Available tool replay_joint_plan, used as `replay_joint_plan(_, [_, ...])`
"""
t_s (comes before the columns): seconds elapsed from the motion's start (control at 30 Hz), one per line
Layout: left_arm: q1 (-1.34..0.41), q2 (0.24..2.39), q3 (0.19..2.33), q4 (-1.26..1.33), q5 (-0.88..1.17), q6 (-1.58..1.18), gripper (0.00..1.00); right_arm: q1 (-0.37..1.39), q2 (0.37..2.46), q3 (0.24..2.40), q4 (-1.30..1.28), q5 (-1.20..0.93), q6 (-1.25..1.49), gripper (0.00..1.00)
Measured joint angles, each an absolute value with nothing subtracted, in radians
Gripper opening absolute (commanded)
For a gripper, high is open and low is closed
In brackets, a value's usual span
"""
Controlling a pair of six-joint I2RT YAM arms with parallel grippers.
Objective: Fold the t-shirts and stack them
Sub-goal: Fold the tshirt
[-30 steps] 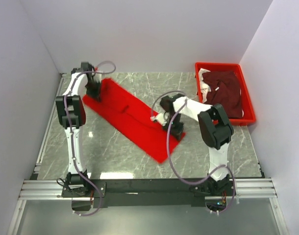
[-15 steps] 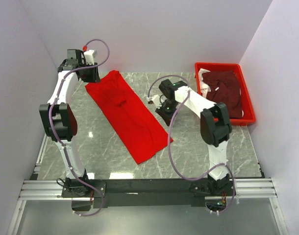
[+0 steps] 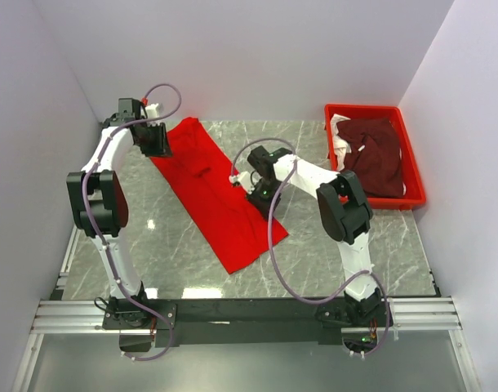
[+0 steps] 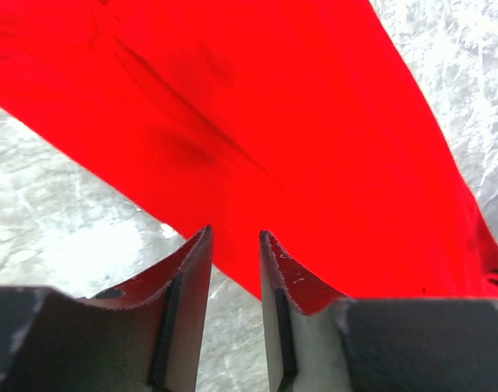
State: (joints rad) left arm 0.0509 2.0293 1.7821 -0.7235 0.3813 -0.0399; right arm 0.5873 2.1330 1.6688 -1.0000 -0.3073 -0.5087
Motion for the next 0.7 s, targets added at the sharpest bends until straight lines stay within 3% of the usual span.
replay_joint_plan(0.4, [-0.001, 2.135, 1.742, -0.768, 0.366, -0.065, 0.33, 0.619, 2.087, 1.51, -0.969, -0.368, -0.46, 0.12])
replay_joint_plan(0.7, [-0.103, 2.228, 1.758, -0.782, 0.345, -0.064, 0.29, 0.83, 1.986, 1.24, -1.039, -0.562, -0.448, 0.15])
